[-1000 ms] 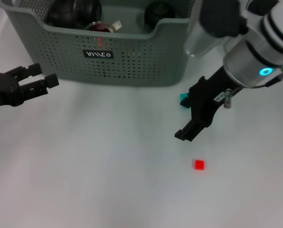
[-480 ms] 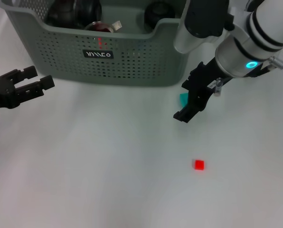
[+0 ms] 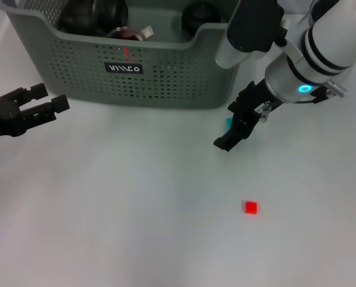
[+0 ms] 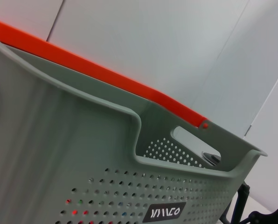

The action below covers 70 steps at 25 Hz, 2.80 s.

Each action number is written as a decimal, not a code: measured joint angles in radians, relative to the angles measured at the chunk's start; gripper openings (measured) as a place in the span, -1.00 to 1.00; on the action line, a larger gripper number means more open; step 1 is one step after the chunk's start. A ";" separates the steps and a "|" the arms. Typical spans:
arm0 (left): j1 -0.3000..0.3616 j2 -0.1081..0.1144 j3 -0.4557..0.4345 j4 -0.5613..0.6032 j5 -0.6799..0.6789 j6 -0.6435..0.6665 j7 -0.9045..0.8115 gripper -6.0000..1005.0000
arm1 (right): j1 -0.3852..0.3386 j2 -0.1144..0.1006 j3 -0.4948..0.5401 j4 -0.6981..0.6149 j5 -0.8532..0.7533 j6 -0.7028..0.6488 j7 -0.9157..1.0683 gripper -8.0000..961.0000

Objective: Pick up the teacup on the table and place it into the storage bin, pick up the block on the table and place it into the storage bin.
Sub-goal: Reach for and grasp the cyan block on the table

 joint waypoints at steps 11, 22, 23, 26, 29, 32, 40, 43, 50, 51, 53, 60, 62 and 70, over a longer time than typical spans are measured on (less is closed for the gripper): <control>0.001 0.000 0.000 -0.001 0.000 -0.001 0.000 0.71 | 0.000 0.000 -0.026 0.044 -0.001 0.078 -0.013 0.97; 0.001 0.000 0.000 -0.001 0.000 -0.001 0.000 0.71 | 0.009 0.000 -0.050 0.092 0.002 0.121 -0.015 0.97; 0.001 0.000 0.000 -0.001 0.000 -0.001 0.000 0.71 | 0.009 0.000 -0.051 0.093 0.002 0.121 -0.015 0.97; 0.001 0.000 0.000 -0.001 0.000 -0.001 0.000 0.71 | 0.010 0.000 -0.055 0.094 0.003 0.124 -0.015 0.97; 0.001 0.000 0.000 0.000 0.000 -0.001 0.000 0.71 | 0.010 0.000 -0.062 0.102 0.003 0.125 -0.015 0.97; 0.001 0.000 0.000 0.000 0.000 -0.001 0.000 0.71 | 0.014 0.001 -0.063 0.115 0.003 0.115 -0.015 0.97; -0.001 0.001 0.000 -0.008 0.000 -0.010 0.000 0.71 | 0.008 -0.002 -0.057 0.097 0.002 0.059 -0.011 0.97; 0.001 0.001 0.000 -0.010 0.000 -0.011 0.000 0.71 | -0.009 -0.006 -0.049 0.049 0.002 0.036 -0.005 0.97; 0.002 0.001 0.000 -0.010 0.000 -0.025 0.000 0.71 | -0.022 -0.002 -0.040 0.018 0.002 0.070 -0.002 0.97; 0.001 0.001 0.000 -0.010 0.000 -0.026 0.000 0.71 | -0.019 0.000 -0.042 0.027 0.003 0.082 -0.002 0.97; 0.001 0.001 0.000 -0.011 0.000 -0.027 0.000 0.71 | -0.007 0.004 -0.046 0.060 0.015 0.114 0.000 0.97; 0.001 0.000 0.000 -0.011 0.000 -0.027 0.000 0.71 | 0.041 -0.002 -0.041 0.151 0.066 0.136 0.056 0.97; 0.001 0.000 0.000 -0.011 0.000 -0.027 0.000 0.71 | 0.042 -0.003 -0.043 0.152 0.066 0.129 0.081 0.97; 0.000 0.000 0.000 -0.013 0.000 -0.027 0.000 0.71 | 0.042 -0.003 -0.046 0.154 0.065 0.128 0.120 0.97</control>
